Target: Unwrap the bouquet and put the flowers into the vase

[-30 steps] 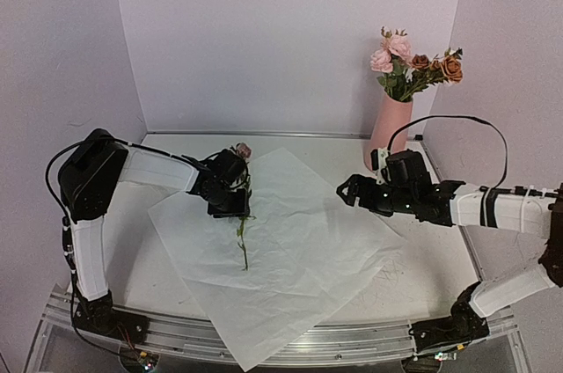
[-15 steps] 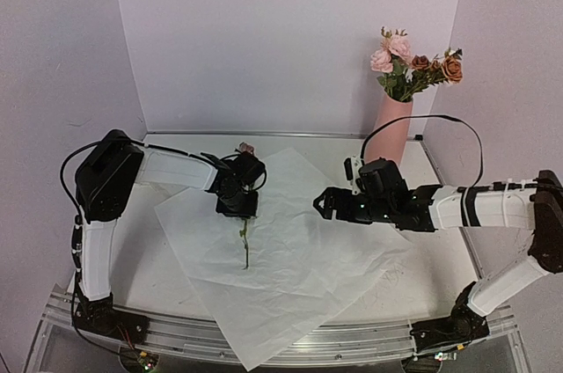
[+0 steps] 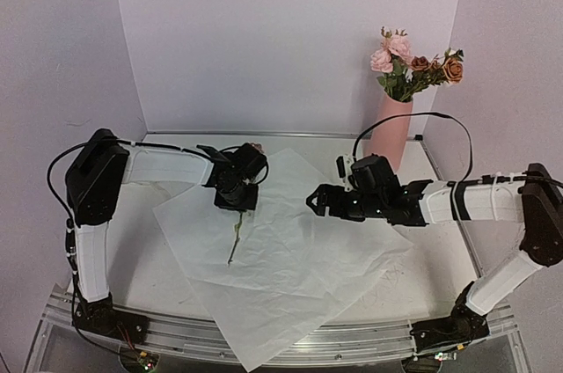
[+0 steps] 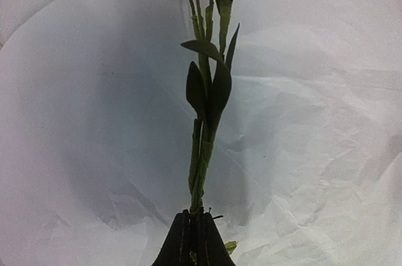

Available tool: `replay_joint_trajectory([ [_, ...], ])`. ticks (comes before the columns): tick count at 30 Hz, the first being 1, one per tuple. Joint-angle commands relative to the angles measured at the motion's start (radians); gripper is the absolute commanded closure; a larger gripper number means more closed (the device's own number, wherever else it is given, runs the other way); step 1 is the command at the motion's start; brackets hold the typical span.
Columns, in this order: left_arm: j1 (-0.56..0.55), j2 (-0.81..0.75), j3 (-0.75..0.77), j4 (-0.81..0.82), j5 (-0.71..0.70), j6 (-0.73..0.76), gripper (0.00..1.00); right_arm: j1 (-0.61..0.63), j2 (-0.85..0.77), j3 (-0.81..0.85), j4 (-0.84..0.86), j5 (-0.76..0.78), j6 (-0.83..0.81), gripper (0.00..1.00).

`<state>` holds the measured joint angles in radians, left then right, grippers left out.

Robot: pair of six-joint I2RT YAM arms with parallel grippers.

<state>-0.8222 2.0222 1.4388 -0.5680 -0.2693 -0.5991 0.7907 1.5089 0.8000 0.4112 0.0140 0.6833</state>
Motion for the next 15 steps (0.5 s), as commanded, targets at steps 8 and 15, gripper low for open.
replay_joint_trajectory([
  [8, -0.015, -0.348, -0.097, 0.173, 0.143, 0.037, 1.0, 0.003, 0.063, 0.194, 0.084, -0.156, 0.102, 0.12],
  [15, -0.017, -0.572, -0.282, 0.47, 0.38, 0.076, 1.0, 0.003, 0.011, 0.259, 0.146, -0.192, 0.16, 0.25],
])
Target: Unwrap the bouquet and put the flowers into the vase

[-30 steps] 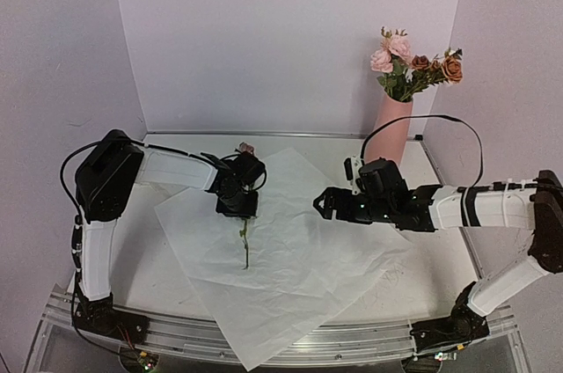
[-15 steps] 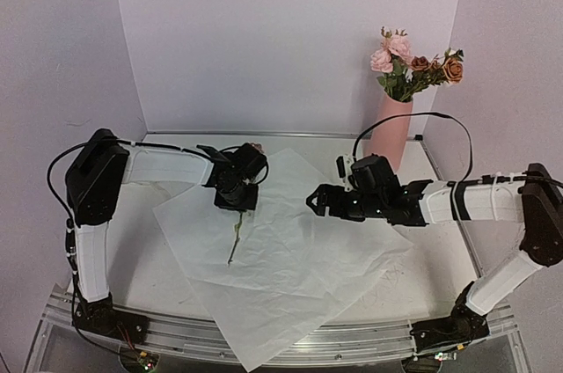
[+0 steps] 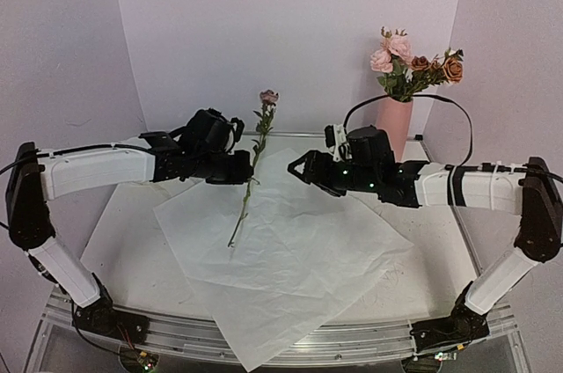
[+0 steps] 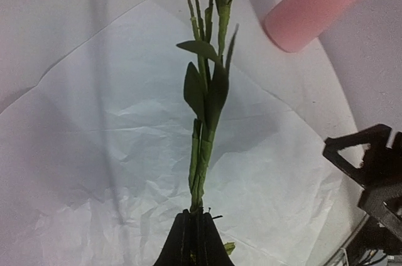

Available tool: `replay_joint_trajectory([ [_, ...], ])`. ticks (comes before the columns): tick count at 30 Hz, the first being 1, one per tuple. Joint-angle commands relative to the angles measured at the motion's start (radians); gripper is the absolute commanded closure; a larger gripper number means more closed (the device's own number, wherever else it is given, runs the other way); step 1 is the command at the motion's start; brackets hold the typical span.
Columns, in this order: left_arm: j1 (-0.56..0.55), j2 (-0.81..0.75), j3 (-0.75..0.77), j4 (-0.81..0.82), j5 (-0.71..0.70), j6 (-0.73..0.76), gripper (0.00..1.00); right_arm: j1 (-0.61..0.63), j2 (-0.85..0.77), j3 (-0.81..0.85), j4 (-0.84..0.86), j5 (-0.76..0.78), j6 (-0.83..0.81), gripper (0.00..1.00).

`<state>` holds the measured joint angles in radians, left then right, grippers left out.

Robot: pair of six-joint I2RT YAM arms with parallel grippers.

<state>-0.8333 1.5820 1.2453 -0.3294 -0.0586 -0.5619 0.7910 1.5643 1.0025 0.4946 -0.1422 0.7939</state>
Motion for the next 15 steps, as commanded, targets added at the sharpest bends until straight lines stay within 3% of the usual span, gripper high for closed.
replay_joint_trajectory([
  [1, -0.006, -0.167, -0.122, 0.285, 0.196, 0.041, 1.0, 0.003, -0.054, 0.064, 0.066, -0.042, 0.054, 0.28],
  [5, -0.007, -0.273, -0.216, 0.443, 0.286, 0.048, 0.99, 0.003, -0.086, 0.082, 0.117, -0.118, 0.053, 0.37],
  [9, -0.006, -0.303, -0.227, 0.481, 0.365, 0.061, 0.98, 0.004, -0.112, 0.093, 0.202, -0.214, 0.041, 0.45],
  [15, -0.027, -0.304, -0.2, 0.491, 0.451, 0.07, 0.97, 0.003, -0.157, 0.104, 0.296, -0.26, 0.034, 0.47],
])
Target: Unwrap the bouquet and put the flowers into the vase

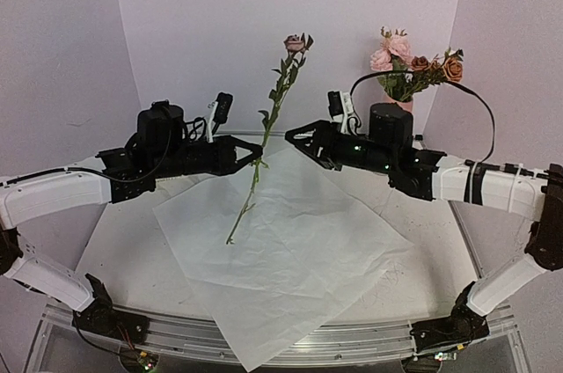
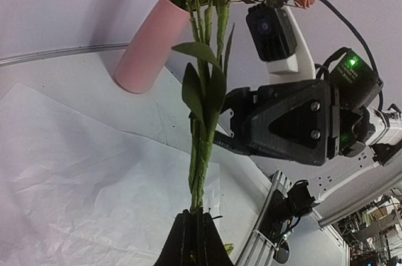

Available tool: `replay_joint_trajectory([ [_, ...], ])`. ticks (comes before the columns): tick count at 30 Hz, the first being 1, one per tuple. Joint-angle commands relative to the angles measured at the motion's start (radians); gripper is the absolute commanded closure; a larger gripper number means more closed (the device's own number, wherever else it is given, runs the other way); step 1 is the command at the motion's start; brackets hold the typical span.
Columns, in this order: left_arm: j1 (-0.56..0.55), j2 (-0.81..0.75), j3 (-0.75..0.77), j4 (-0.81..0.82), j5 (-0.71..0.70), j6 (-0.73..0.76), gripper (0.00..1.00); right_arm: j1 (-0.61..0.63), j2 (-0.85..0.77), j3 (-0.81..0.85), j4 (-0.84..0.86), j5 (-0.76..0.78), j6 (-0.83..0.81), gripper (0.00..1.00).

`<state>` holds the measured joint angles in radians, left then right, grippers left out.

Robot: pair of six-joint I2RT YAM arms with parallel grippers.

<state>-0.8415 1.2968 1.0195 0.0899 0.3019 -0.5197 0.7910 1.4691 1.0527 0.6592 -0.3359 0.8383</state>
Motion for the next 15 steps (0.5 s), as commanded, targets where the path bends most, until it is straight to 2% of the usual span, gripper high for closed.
replay_joint_trajectory([
  [1, -0.022, -0.02, 0.029, 0.071, 0.092, 0.029, 0.97, 0.003, -0.066, 0.059, 0.133, -0.062, -0.012, 0.47],
  [15, -0.041, -0.027, 0.039, 0.073, 0.131, 0.038, 0.96, 0.003, -0.078, 0.113, 0.082, -0.011, 0.002, 0.55],
])
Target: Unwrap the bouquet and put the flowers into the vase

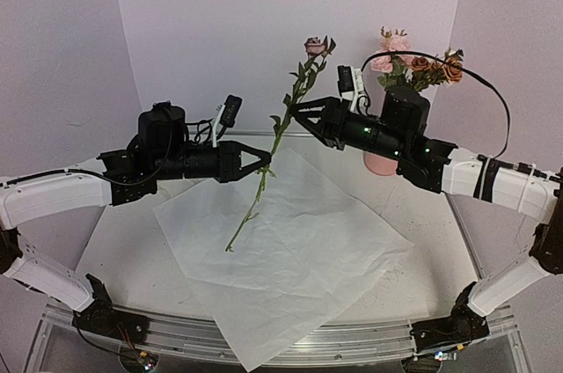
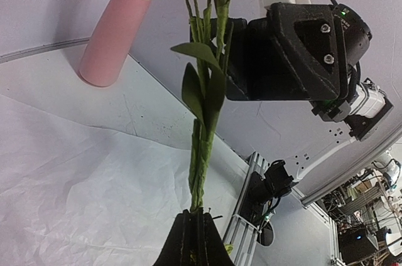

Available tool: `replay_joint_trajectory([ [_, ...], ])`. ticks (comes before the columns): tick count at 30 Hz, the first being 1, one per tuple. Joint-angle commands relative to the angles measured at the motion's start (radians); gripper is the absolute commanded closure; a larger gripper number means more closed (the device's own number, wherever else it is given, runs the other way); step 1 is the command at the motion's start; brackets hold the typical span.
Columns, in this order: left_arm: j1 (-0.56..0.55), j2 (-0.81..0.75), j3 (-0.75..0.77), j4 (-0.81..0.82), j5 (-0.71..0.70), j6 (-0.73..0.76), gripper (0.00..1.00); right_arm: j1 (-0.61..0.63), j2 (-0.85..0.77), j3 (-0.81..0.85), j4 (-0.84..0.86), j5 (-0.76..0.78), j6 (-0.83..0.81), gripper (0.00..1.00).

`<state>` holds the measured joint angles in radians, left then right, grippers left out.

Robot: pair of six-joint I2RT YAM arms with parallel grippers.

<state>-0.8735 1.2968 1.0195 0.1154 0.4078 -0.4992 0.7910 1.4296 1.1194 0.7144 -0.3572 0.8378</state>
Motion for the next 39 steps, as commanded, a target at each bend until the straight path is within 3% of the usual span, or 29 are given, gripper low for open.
replay_joint_trajectory([
  [1, -0.009, -0.028, 0.039, 0.047, 0.026, 0.019, 0.96, 0.003, -0.038, 0.054, 0.004, 0.017, 0.003, 0.55],
  [9, -0.014, -0.029, 0.039, 0.048, 0.043, 0.024, 0.96, 0.003, -0.014, 0.084, -0.044, 0.017, 0.004, 0.58],
  [17, -0.016, -0.023, 0.035, 0.047, 0.051, 0.026, 0.96, 0.003, 0.007, 0.105, -0.038, -0.015, 0.021, 0.78],
  [19, -0.017, -0.024, 0.03, 0.047, 0.04, 0.026, 0.96, 0.003, 0.012, 0.106, -0.038, -0.019, 0.029, 0.74],
  [21, -0.017, -0.028, 0.027, 0.047, 0.039, 0.029, 0.96, 0.003, 0.024, 0.111, -0.038, -0.029, 0.039, 0.64],
  [24, -0.016, -0.03, 0.026, 0.048, 0.039, 0.031, 0.95, 0.003, 0.044, 0.112, -0.038, -0.038, 0.058, 0.62],
  [25, -0.016, -0.031, 0.025, 0.048, 0.038, 0.031, 0.95, 0.003, 0.052, 0.112, -0.037, -0.044, 0.064, 0.66],
  [28, -0.016, -0.031, 0.022, 0.047, 0.036, 0.032, 0.95, 0.003, 0.064, 0.115, -0.033, -0.052, 0.078, 0.96],
  [30, -0.017, -0.033, 0.017, 0.047, 0.032, 0.033, 0.94, 0.002, 0.058, 0.109, -0.031, -0.044, 0.079, 1.0],
  [33, -0.017, -0.044, 0.0, 0.047, 0.013, 0.039, 0.73, 0.004, 0.034, 0.093, -0.03, -0.018, 0.057, 1.0],
  [36, -0.016, -0.069, -0.043, 0.046, -0.098, 0.032, 0.26, 0.003, 0.004, 0.083, -0.042, 0.009, -0.009, 1.0],
  [38, -0.016, -0.085, -0.067, 0.044, -0.185, 0.025, 0.13, 0.002, -0.025, 0.084, -0.081, 0.031, -0.104, 1.0],
  [39, -0.016, -0.09, -0.078, 0.042, -0.205, 0.025, 0.12, 0.003, -0.043, 0.085, -0.116, 0.052, -0.166, 1.0],
])
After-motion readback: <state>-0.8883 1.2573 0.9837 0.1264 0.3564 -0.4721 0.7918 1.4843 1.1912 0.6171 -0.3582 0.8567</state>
